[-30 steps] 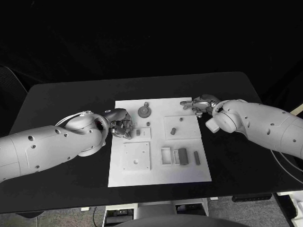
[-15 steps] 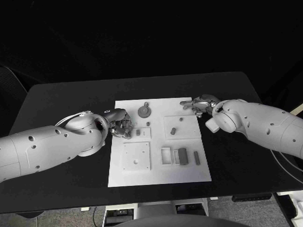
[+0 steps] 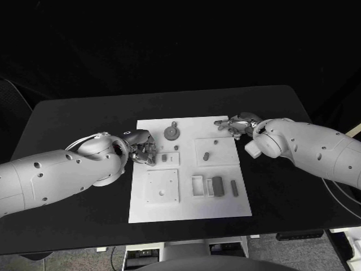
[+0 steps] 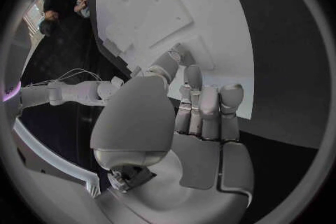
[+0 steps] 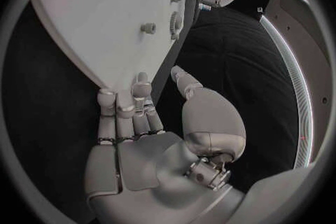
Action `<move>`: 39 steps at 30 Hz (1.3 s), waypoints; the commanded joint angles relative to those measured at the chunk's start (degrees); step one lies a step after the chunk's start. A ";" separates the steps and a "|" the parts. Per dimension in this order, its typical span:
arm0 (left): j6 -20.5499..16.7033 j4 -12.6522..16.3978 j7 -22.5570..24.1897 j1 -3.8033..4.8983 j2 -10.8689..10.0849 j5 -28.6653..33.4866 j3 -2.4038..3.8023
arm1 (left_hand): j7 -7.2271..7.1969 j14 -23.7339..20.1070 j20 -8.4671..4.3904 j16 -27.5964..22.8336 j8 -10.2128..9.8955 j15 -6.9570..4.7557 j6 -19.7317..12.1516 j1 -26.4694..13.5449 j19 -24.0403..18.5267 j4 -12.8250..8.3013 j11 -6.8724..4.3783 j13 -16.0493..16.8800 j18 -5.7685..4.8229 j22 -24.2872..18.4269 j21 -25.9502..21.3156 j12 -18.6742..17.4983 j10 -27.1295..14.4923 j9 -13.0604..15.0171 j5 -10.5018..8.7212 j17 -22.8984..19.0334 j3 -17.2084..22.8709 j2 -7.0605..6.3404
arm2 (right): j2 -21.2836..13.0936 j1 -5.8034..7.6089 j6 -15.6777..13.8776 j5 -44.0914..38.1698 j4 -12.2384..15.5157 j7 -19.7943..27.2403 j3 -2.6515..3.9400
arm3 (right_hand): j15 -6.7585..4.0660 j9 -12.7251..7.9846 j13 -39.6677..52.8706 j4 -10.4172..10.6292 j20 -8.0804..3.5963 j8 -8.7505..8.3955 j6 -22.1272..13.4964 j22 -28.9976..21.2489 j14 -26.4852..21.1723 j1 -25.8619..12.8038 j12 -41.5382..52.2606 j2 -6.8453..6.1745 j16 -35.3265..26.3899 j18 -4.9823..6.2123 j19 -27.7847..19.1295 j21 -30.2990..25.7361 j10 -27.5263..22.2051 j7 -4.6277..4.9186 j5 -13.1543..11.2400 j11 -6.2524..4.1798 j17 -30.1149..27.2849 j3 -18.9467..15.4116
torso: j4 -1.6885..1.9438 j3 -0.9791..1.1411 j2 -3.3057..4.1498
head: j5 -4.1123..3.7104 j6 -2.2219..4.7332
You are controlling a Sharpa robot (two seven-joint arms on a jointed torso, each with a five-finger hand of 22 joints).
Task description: Assemble the parts on the task board
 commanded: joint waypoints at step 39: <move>1.69 0.20 -0.05 -0.07 -0.38 0.73 0.01 | 0.45 -0.18 0.29 -0.65 -1.25 -0.02 -0.12 -0.13 0.46 2.87 1.20 -0.50 2.23 -0.59 -0.83 -1.20 -1.27 -0.27 0.05 -0.28 6.31 4.88 | 0.01 -0.18 1.62 -0.36 0.08 -0.16 -0.08 | -0.40 -0.11 -0.08 0.20 -0.13 -0.26 0.14 -0.05 -0.07 -0.81 -0.27 0.05 -0.22 1.58 0.15 7.28 -0.34 0.40 0.01 0.29 -0.07 -0.30 | -0.02 0.04 0.00 | -0.04 0.14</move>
